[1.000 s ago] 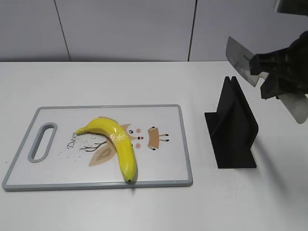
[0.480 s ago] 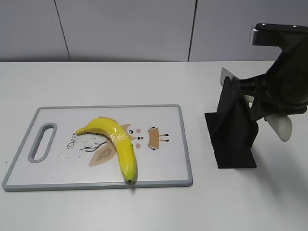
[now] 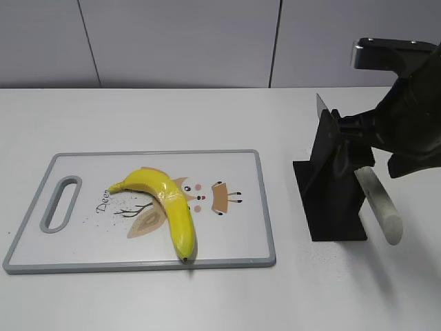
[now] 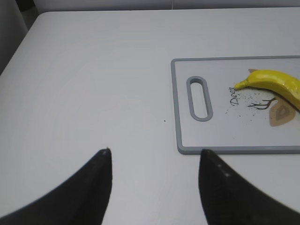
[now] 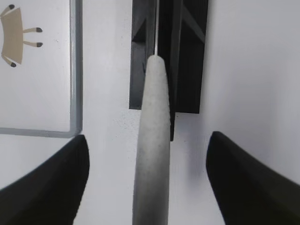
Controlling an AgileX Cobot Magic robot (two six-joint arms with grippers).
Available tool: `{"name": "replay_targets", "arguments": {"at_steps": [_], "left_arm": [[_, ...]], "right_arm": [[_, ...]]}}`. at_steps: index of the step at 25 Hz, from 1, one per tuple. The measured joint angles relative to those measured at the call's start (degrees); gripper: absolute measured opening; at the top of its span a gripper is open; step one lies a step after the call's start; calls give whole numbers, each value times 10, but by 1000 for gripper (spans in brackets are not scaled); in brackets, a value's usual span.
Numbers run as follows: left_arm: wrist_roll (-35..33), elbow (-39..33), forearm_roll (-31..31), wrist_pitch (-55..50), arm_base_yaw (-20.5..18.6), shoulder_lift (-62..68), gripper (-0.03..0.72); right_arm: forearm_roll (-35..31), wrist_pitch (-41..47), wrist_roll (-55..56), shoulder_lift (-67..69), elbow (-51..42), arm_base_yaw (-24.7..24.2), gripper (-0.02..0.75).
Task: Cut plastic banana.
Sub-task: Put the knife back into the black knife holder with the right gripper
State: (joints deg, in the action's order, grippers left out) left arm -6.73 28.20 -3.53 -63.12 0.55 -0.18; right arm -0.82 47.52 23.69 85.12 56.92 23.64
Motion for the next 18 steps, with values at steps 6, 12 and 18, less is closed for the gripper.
{"name": "replay_targets", "arguments": {"at_steps": [6,12,18], "left_arm": [[0,0,0,0,0,0,566],[0,0,0,0,0,0,551],[0,0,0,0,0,0,549]], "right_arm": [[-2,43,-57,-49,-1,0,603],[-2,61,-171,-172,-96,0,597],[-2,58,-221,-326,-208,0,594]]}}
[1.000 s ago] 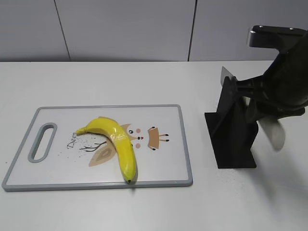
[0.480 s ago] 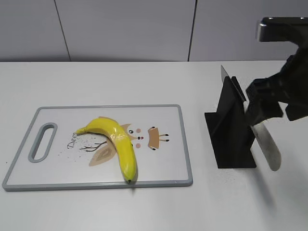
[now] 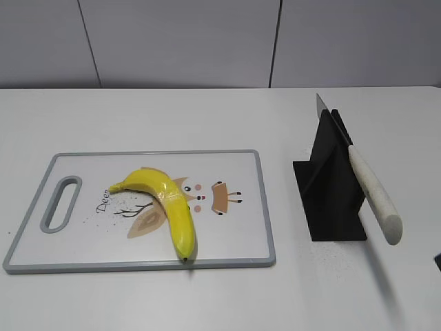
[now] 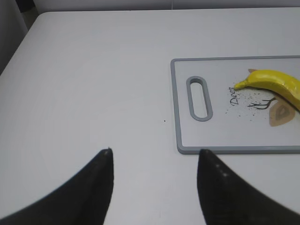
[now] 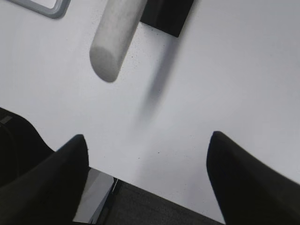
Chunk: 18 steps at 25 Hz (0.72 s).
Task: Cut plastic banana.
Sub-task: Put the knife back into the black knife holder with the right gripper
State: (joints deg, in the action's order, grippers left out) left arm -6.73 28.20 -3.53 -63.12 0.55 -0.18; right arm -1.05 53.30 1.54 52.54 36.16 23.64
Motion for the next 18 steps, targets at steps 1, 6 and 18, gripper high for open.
{"name": "replay_targets", "arguments": {"at_steps": [1,6,18], "left_arm": [[0,0,0,0,0,0,548],[0,0,0,0,0,0,548],[0,0,0,0,0,0,531]], "right_arm": [[0,0,-1,-29,-14,0,594],[0,1,-5,-169,-54,0,594],[11,55,-6,-408,-68,0,593]]}}
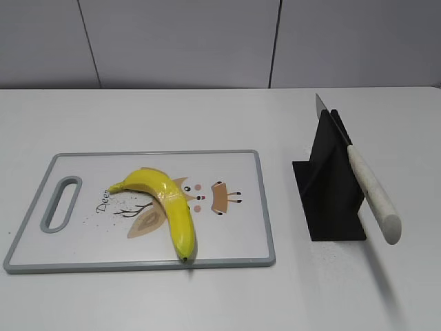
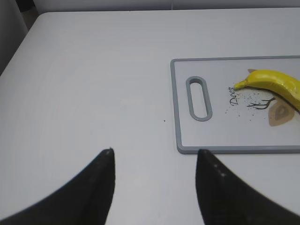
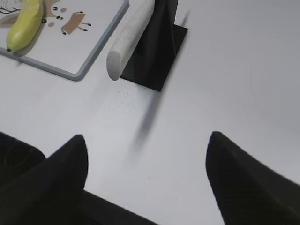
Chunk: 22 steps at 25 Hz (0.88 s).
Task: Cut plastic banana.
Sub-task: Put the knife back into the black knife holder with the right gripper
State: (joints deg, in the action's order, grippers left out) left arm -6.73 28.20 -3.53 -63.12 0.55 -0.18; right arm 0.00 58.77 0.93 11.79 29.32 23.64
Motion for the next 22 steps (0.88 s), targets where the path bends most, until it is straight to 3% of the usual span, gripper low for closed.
{"name": "replay_targets", "arguments": {"at_steps": [14,22], "left_arm": [[0,0,0,0,0,0,531],[0,0,0,0,0,0,530]], "right_arm": [[0,7,1,-121,-3,-7,591],[0,7,0,-121,-3,-121,591]]}}
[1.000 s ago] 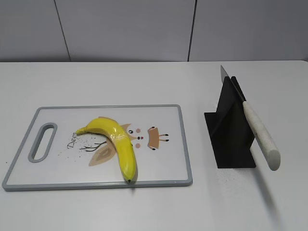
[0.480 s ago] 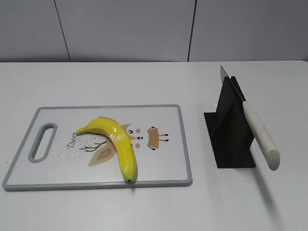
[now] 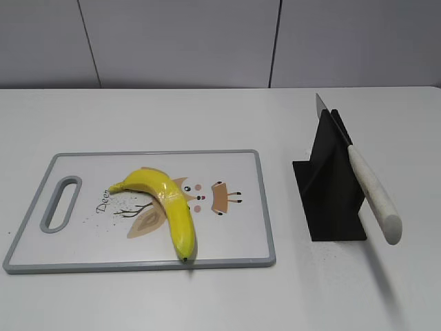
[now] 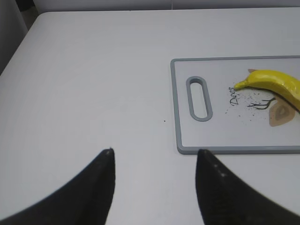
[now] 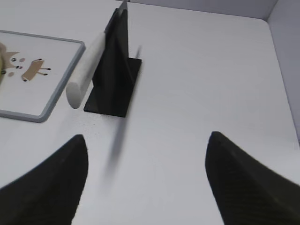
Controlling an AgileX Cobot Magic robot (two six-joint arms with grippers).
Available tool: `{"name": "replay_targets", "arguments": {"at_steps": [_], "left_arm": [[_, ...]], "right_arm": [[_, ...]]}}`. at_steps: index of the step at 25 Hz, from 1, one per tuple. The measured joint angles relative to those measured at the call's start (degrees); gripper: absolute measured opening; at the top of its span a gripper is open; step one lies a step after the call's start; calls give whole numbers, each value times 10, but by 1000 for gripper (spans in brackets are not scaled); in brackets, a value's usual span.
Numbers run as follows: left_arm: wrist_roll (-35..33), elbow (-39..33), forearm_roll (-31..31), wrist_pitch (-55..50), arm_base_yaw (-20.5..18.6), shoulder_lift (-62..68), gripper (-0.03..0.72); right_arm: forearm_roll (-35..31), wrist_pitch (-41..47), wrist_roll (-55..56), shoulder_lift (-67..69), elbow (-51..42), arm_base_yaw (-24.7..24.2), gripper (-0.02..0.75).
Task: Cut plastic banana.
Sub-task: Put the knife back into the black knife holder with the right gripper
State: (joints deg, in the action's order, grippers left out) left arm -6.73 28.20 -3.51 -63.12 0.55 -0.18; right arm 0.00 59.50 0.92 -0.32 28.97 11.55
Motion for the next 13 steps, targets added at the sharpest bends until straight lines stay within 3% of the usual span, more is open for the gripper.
{"name": "replay_targets", "arguments": {"at_steps": [13], "left_arm": [[0,0,0,0,0,0,530]], "right_arm": [[0,0,0,0,0,-15,589]]}}
